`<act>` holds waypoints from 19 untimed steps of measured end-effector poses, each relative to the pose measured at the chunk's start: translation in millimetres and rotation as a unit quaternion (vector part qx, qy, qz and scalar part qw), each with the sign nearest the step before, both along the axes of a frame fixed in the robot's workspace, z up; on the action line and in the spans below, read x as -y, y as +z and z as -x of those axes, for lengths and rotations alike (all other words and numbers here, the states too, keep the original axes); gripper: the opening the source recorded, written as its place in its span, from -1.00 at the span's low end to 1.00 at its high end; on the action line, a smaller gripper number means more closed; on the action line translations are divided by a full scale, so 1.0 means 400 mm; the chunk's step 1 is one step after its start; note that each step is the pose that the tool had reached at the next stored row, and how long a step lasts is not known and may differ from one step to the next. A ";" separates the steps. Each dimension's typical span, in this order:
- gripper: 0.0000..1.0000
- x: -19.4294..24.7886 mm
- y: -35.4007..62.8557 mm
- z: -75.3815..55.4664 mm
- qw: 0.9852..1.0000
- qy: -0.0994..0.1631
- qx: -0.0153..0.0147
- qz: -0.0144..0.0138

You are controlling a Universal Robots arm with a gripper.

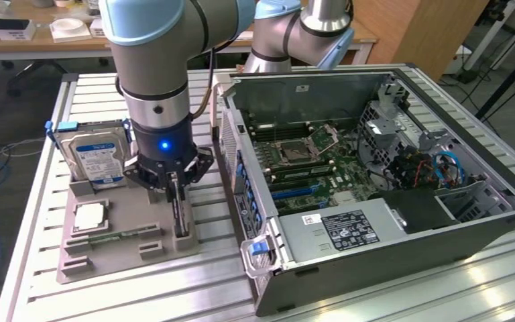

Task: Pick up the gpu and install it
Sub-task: 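Pick up the gpu and move the gpu toward the slot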

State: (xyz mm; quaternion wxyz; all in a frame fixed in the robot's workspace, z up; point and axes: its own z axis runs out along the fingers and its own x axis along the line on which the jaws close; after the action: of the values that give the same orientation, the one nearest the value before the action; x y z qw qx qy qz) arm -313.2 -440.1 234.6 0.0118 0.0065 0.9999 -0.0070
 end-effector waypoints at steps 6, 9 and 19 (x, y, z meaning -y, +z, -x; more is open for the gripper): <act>-0.47 0.000 0.000 0.000 1.000 0.000 0.000 0.000; -0.47 0.000 0.000 0.000 1.000 0.000 0.000 0.000; -0.47 0.000 0.000 0.000 1.000 0.000 0.000 0.000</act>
State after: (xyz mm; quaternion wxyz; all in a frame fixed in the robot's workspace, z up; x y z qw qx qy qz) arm -313.2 -440.1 234.6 0.0118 0.0065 0.9999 -0.0070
